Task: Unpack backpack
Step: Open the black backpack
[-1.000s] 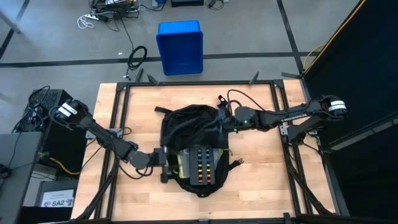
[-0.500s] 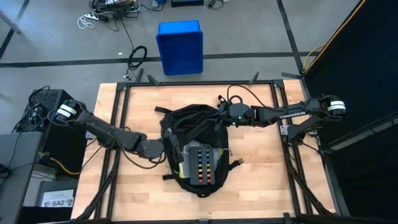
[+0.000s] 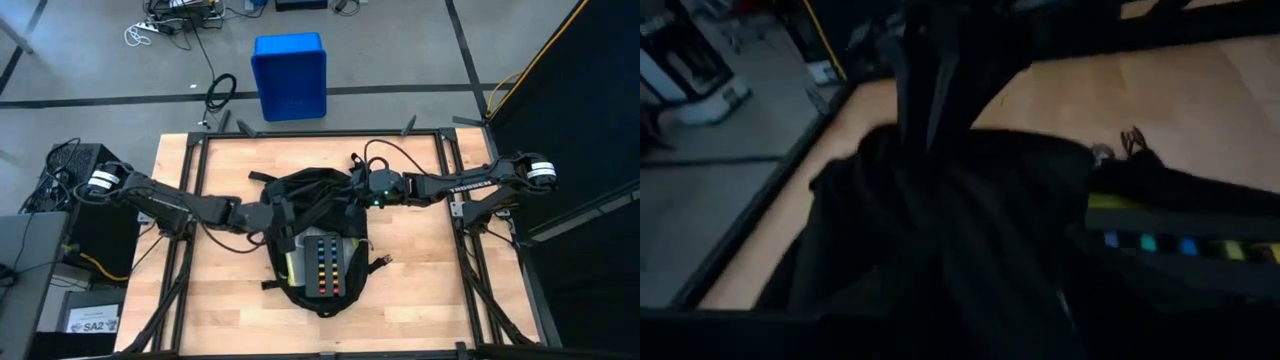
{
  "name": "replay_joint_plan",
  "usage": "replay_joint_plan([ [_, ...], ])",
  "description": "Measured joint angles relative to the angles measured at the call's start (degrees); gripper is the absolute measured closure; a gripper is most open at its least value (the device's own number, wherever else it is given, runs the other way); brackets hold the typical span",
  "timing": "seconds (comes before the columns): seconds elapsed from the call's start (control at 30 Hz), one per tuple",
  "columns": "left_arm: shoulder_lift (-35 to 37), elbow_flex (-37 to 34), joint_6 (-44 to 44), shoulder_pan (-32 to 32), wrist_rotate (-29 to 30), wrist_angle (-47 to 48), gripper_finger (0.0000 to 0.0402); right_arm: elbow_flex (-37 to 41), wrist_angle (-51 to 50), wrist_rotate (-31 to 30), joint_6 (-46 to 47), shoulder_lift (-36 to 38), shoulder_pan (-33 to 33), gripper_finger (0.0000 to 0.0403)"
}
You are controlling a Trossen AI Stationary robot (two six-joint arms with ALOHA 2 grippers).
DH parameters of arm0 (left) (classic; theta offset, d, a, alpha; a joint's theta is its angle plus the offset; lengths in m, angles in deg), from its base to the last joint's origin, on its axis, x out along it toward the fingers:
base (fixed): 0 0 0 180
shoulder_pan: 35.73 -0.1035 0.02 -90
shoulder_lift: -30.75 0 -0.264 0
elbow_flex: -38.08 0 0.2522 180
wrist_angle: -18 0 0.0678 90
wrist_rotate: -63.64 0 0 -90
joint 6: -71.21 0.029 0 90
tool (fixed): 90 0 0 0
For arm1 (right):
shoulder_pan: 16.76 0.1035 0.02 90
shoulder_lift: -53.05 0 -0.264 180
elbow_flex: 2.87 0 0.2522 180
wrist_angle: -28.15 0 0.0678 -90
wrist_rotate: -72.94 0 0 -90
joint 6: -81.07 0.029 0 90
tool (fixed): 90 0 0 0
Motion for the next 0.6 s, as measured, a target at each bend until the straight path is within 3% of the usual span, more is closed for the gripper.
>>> replay_joint_plan([
  [0.6,0.00,0.02,0.46,-4.57,-0.71,-0.84,0.0229,0.00,0.87,0.44,0.04,-0.02,0.06,0.0309],
])
